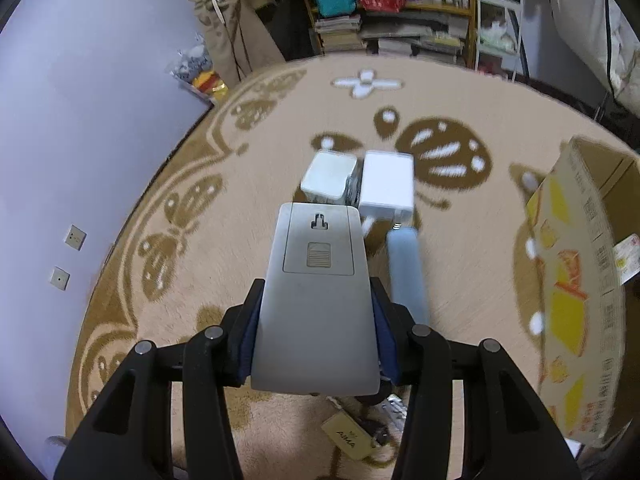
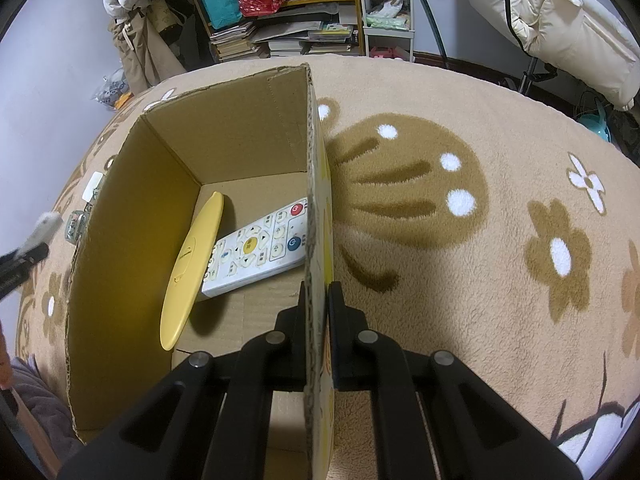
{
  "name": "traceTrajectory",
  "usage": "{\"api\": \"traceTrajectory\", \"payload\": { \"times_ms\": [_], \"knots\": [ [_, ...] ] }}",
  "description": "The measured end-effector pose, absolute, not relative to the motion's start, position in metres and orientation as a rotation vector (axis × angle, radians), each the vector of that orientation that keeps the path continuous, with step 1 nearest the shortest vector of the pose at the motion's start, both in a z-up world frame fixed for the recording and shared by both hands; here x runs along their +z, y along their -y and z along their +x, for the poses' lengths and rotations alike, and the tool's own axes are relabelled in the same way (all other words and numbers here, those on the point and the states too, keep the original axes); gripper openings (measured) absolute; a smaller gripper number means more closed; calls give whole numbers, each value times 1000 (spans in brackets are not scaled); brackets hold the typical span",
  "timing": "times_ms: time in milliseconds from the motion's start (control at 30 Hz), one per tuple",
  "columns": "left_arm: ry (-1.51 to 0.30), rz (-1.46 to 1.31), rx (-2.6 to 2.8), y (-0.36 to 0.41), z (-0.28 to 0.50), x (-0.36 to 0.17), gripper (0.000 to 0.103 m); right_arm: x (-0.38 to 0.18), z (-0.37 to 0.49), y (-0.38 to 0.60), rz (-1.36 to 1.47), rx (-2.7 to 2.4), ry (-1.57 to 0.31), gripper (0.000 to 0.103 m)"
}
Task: Organize rigid objects
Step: 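Close the left tool on the grey rectangular case, then lift the grey case with the left tool and lower it into the box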
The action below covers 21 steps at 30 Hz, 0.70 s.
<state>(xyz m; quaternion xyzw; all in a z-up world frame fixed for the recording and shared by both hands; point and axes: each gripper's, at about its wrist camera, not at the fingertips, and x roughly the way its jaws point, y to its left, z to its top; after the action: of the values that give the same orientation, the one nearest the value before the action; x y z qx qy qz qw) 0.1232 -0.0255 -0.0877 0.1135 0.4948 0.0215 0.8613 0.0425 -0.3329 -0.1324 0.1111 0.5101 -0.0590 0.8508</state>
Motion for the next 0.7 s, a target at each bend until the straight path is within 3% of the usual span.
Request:
{"api": "traceTrajectory", "payload": {
  "times_ms": [367,700],
  "knots": [
    [-853,214,-97,81,91,-8,47,-132,43,333,236,-126,-1075,8],
    [-760,249,-150,133,77,17,47,-132,43,333,236,-126,-1075,8]
  ]
}}
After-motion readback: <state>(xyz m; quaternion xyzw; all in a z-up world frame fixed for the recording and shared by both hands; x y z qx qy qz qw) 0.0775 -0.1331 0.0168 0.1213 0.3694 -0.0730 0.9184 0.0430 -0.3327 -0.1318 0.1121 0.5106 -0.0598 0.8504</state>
